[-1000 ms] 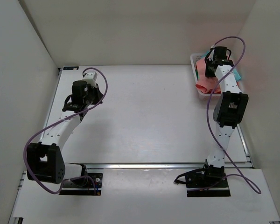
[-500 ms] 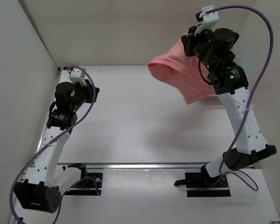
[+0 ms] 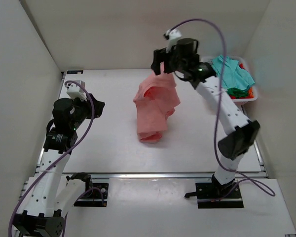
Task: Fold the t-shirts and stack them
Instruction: Move the tshirt to the center of the board, then flatten out the tshirt
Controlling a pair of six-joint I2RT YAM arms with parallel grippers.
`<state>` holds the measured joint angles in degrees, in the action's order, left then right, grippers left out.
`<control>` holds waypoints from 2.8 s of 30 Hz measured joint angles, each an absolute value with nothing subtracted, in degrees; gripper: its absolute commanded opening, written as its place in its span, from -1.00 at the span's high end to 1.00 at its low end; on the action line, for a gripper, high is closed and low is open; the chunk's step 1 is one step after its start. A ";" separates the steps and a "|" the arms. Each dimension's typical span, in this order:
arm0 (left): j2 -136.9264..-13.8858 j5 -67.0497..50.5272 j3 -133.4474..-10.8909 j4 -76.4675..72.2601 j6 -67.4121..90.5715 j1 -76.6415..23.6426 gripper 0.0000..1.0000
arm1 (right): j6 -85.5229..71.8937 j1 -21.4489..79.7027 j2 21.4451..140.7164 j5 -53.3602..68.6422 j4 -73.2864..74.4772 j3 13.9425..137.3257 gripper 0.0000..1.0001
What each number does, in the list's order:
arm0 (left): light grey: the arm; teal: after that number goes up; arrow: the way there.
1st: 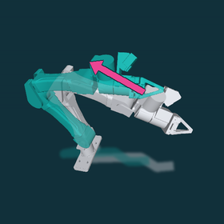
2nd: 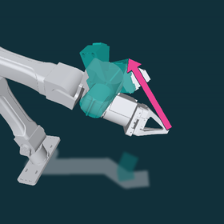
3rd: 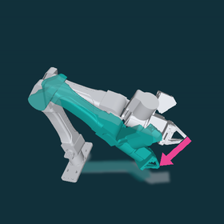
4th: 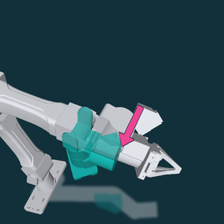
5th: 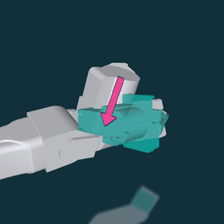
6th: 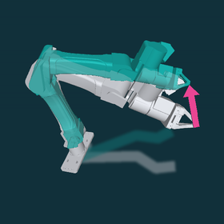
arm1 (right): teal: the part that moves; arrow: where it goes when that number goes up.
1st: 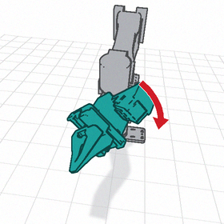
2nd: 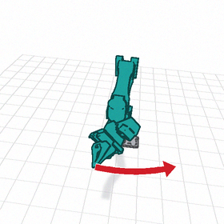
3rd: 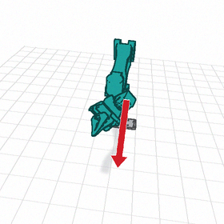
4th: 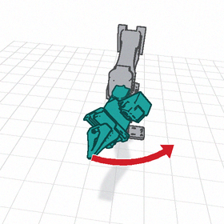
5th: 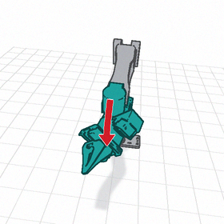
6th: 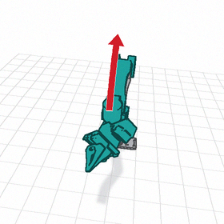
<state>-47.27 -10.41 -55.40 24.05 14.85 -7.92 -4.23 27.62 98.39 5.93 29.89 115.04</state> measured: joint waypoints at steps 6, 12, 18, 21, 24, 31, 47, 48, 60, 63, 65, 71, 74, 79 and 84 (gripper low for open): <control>-47.66 -11.33 -49.01 23.11 17.08 -8.01 -0.07 | -3.79 32.08 105.93 2.22 31.90 103.77 -0.13; -53.52 -12.27 -39.64 16.19 23.79 -14.02 -0.13 | -8.14 24.05 95.64 4.21 27.88 85.23 -0.11; -64.34 -12.84 -30.57 3.90 33.58 -22.87 -0.26 | -11.11 22.74 88.71 3.77 22.35 73.65 -0.19; -69.56 -12.91 -28.42 -1.63 38.30 -23.35 -0.26 | -12.67 24.21 88.42 5.06 20.88 68.55 -0.20; -73.97 -12.93 -28.47 -6.52 41.19 -23.49 -0.26 | -13.80 24.49 88.42 5.74 20.88 64.99 -0.19; -81.01 -14.57 -29.98 -15.14 45.82 -23.77 -0.10 | -15.03 23.44 88.42 6.81 18.63 63.59 -0.21; -89.54 -18.72 -31.90 -22.74 51.72 -25.26 0.63 | -19.68 21.56 88.31 8.36 14.11 56.51 -0.09; -90.06 -19.00 -32.14 -23.24 52.18 -25.26 0.85 | -20.71 21.85 88.29 8.21 13.52 55.11 -0.10; -87.09 -19.57 -33.19 -22.85 54.35 -23.03 1.00 | -32.10 33.50 91.55 10.17 1.89 45.21 -0.07; -81.01 -18.20 -33.41 -20.69 53.87 -20.80 1.00 | -34.37 34.89 94.11 10.31 -1.89 45.47 0.22; -77.89 -17.78 -33.95 -19.70 53.54 -19.40 1.00 | -35.55 35.40 95.79 10.68 -3.46 46.11 0.99; -75.40 -17.80 -37.50 -16.40 51.64 -15.11 1.00 | -37.36 35.00 97.60 11.79 -3.46 46.87 0.99; -75.18 -17.82 -40.12 -12.88 50.02 -11.88 1.00 | -35.62 33.50 93.80 11.18 1.34 47.13 1.00; -74.11 -16.93 -49.76 -5.41 46.63 -5.28 1.00 | -28.75 26.06 82.02 7.66 12.51 55.18 1.00; -71.57 -14.87 -63.29 1.63 42.46 -0.97 1.00 | -21.19 19.18 73.47 2.96 16.99 69.58 1.00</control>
